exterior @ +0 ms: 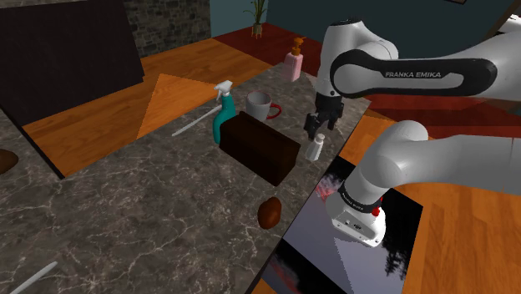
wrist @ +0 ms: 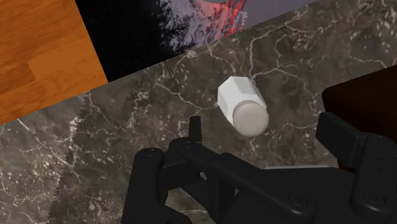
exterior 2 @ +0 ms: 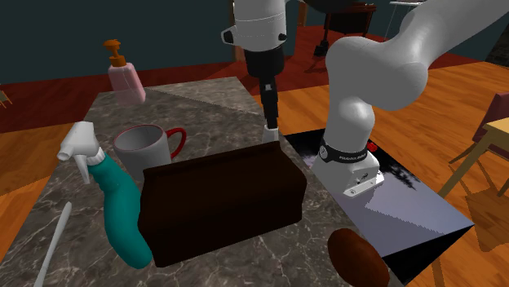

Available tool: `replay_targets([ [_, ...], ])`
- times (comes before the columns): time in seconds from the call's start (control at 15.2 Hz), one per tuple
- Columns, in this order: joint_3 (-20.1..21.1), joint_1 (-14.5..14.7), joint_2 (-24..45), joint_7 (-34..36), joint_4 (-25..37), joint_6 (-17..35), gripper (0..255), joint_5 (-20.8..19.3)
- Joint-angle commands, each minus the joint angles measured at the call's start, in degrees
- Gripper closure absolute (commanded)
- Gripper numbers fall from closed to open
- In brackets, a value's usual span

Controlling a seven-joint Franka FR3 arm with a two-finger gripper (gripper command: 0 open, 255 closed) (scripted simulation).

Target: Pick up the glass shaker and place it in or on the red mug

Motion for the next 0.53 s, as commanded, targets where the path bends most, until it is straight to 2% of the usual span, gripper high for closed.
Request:
replay_targets([
  [0.0,-0.14,-0.18,-0.02,-0.05,-1.63,1.63,0,-0.19],
  [0.2,-0.23,-0.27,0.16,-0.05,-3.55,3.74,0,-0.31],
  [0.46,-0.23,-0.27,0.19,-0.05,-3.54,3.75,0,-0.31],
])
